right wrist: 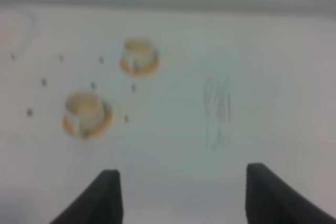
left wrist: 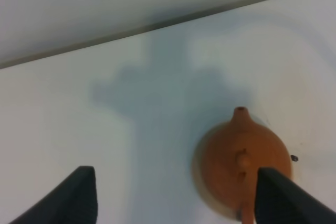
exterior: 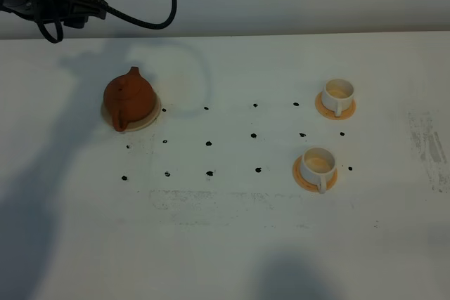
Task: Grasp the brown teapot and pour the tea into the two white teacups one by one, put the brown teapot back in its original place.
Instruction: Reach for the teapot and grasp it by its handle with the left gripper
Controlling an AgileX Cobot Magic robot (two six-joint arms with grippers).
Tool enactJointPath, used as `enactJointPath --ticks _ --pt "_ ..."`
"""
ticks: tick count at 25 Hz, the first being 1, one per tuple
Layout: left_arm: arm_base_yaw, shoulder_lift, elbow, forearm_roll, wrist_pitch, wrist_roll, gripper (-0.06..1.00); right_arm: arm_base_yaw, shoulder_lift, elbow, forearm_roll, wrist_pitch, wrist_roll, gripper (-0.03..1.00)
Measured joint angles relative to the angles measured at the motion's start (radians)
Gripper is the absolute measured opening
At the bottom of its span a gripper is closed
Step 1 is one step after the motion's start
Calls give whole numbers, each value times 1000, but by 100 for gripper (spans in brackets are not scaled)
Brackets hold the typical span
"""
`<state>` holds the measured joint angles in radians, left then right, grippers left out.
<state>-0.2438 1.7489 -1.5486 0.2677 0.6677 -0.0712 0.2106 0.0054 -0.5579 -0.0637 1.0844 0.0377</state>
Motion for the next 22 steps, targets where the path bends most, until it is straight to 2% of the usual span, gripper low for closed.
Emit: enactJointPath --ticks 3,15,22 --pt "0 0 0 -1 4 -2 60 0 -3 34 9 29 12 52" --pt "0 0 0 2 4 0 56 -12 -3 37 16 28 -17 47" --pt "0 0 0 2 36 0 56 -283 -3 37 33 27 -18 42"
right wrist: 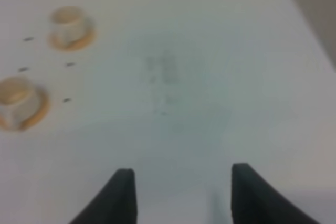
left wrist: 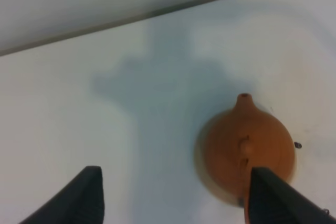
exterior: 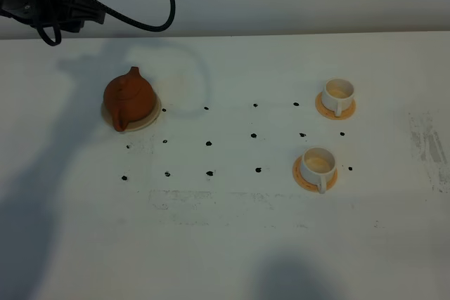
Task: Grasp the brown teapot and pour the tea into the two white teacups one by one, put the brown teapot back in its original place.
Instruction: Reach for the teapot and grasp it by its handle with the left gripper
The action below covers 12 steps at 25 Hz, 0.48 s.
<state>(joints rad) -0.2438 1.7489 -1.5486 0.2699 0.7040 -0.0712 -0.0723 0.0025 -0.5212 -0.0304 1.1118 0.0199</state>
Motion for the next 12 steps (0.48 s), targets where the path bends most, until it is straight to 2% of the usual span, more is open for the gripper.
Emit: enactJointPath --ticks 3,12 --pt "0 0 0 0 6 0 56 -38 0 0 1 0 0 40" --pt "0 0 0 -1 33 0 56 -42 0 0 2 -1 0 33"
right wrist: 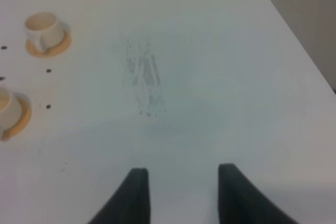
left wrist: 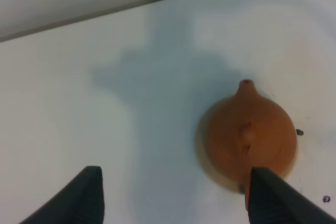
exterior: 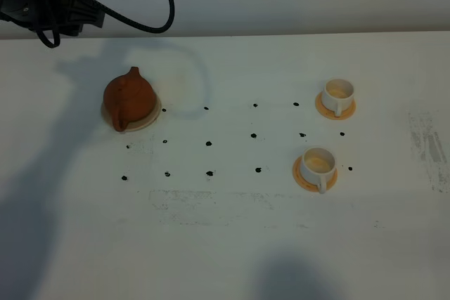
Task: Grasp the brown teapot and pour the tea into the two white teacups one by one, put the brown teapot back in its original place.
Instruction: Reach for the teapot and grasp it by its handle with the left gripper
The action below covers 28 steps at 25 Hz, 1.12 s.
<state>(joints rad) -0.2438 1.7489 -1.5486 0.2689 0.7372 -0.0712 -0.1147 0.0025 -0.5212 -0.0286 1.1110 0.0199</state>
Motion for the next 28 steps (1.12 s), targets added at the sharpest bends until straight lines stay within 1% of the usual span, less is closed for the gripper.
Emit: enactJointPath --ticks 3,6,7,9,10,14,17,20,25,27,28 --pt "8 -6 11 -14 3 -4 56 0 0 0 0 0 0 30" --pt "41 -53 113 -41 -22 -17 56 0 0 0 0 0 0 28" --pt "52 -78 152 -61 -40 -17 56 0 0 0 0 0 0 27" --pt "69 -129 251 -133 -83 -4 56 0 0 0 0 0 0 25" --pt "73 -159 292 -169 -107 1 56 0 0 0 0 0 0 24" --pt "78 -257 446 -269 -172 19 56 0 0 0 0 0 0 23" --pt "78 -289 541 -320 -229 20 56 0 0 0 0 0 0 22" --pt "78 -291 621 -334 -267 6 56 0 0 0 0 0 0 22" --pt "79 -262 637 -333 -335 -37 56 0 0 0 0 0 0 22" --pt "79 -222 607 -336 -326 -42 56 0 0 0 0 0 0 22" --pt "79 -193 585 -336 -304 -43 56 0 0 0 0 0 0 22"
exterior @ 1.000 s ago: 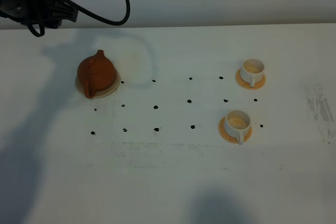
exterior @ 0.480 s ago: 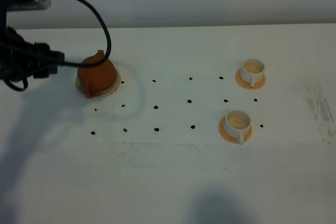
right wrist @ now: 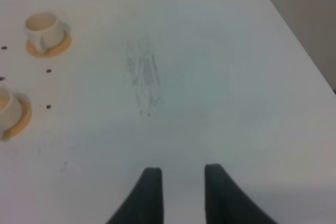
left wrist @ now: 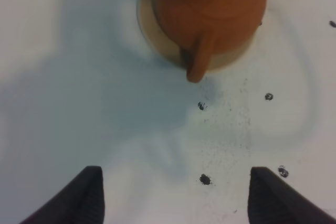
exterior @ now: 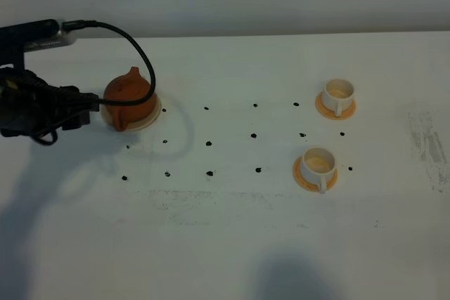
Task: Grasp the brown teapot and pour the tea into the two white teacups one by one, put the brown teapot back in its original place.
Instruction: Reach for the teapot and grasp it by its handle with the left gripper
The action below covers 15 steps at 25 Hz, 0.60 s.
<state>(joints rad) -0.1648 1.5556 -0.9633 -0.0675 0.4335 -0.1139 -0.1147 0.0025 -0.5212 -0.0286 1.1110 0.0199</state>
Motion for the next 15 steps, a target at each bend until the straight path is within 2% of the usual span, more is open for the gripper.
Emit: enactJointPath --ticks 3,9,15 --pt "0 91 -86 -1 70 -2 56 0 0 0 0 0 0 22" --pt "0 230 -219 -2 138 5 56 0 0 0 0 0 0 22" --pt "-9 358 -374 -2 239 94 56 0 0 0 0 0 0 22"
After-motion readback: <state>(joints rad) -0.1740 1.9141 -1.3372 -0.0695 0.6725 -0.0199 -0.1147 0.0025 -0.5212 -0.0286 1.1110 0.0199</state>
